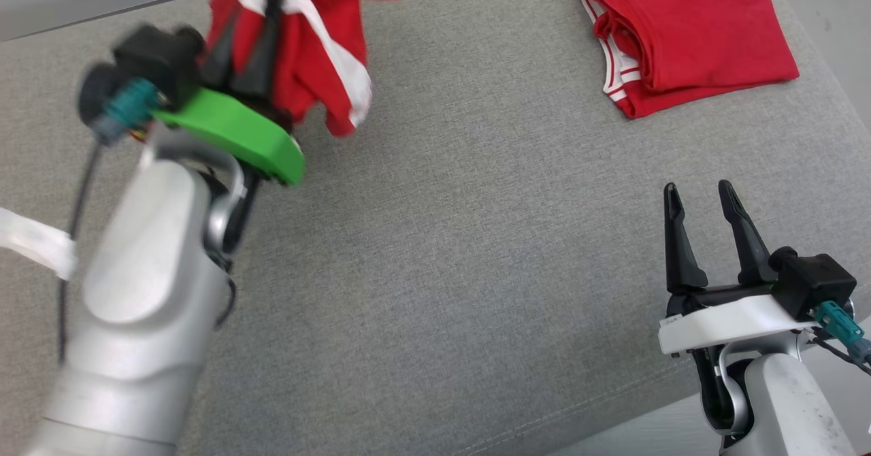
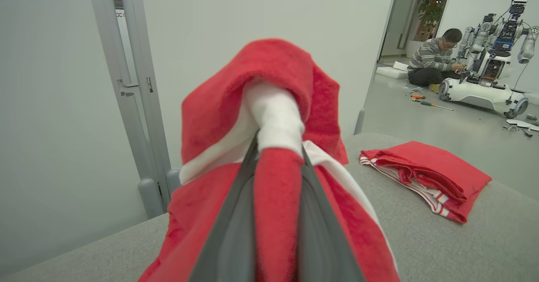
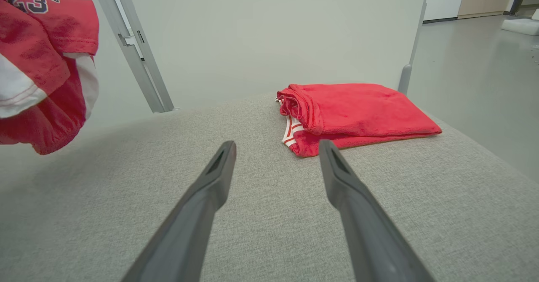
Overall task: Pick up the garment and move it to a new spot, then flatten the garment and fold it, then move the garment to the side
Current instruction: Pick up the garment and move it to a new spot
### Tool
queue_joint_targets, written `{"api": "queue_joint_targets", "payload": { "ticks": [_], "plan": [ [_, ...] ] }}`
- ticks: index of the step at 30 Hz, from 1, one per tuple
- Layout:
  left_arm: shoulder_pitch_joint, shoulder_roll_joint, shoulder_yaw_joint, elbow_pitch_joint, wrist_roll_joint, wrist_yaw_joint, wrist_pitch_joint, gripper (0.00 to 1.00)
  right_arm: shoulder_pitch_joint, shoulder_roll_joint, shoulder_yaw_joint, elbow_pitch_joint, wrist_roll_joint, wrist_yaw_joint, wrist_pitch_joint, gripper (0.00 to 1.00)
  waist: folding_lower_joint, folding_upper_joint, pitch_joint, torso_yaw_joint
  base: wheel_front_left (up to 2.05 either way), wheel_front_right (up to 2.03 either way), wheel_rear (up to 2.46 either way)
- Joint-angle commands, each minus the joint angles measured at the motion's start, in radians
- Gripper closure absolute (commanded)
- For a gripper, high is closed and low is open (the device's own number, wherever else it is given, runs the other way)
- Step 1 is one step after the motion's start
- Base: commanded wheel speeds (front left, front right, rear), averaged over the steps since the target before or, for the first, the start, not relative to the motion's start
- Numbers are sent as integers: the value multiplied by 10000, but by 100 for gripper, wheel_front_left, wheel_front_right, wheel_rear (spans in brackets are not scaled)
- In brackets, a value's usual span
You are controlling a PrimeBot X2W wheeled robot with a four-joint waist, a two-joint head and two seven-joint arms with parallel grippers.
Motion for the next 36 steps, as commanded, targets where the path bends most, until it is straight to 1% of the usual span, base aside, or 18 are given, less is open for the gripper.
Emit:
{"api": "queue_joint_targets", "payload": {
  "ticks": [1,6,9,10,11,12,16,21,28,36],
  "plan": [
    [345,-123,-159,176,40,42,-141,100,-17,37,-3,16,31,-8,-24,0,0,-1,20,-64,0,0,0],
    [1273,-728,-754,945,88,44,-500,100,-5,79,3,23,21,-8,-24,0,0,-1,63,-130,0,0,0],
    [1656,-922,-1139,1493,168,6,-602,100,-50,93,80,82,10,-8,-24,0,0,-1,49,-136,0,0,0],
    [1751,-971,-1285,1712,228,-6,-645,80,-66,95,116,93,6,-8,-24,0,0,-1,31,-125,0,0,0],
    [1808,-1001,-1407,1869,280,-10,-677,58,-74,91,137,97,16,-8,-24,0,0,-1,17,-110,0,0,0],
    [1811,-1036,-1525,2007,376,-18,-785,0,-70,94,159,96,19,-8,-24,0,0,-1,-15,-77,0,0,0],
    [1653,-1143,-1592,2168,397,-32,-1101,0,77,101,191,133,-40,-8,-24,0,0,-1,-243,122,0,0,0],
    [1696,-1104,-1235,1615,406,87,-1253,0,270,94,132,107,-117,-8,-24,0,0,-1,-685,480,0,0,0],
    [2714,-707,-20,1,604,462,-1246,0,458,-99,-50,-44,-253,-8,-24,0,0,-1,-1276,1151,0,0,0],
    [4441,-208,1470,-1205,866,741,-1235,0,742,-244,-2,-131,-299,-8,-24,0,0,-1,-1928,1916,0,0,0]
  ]
}}
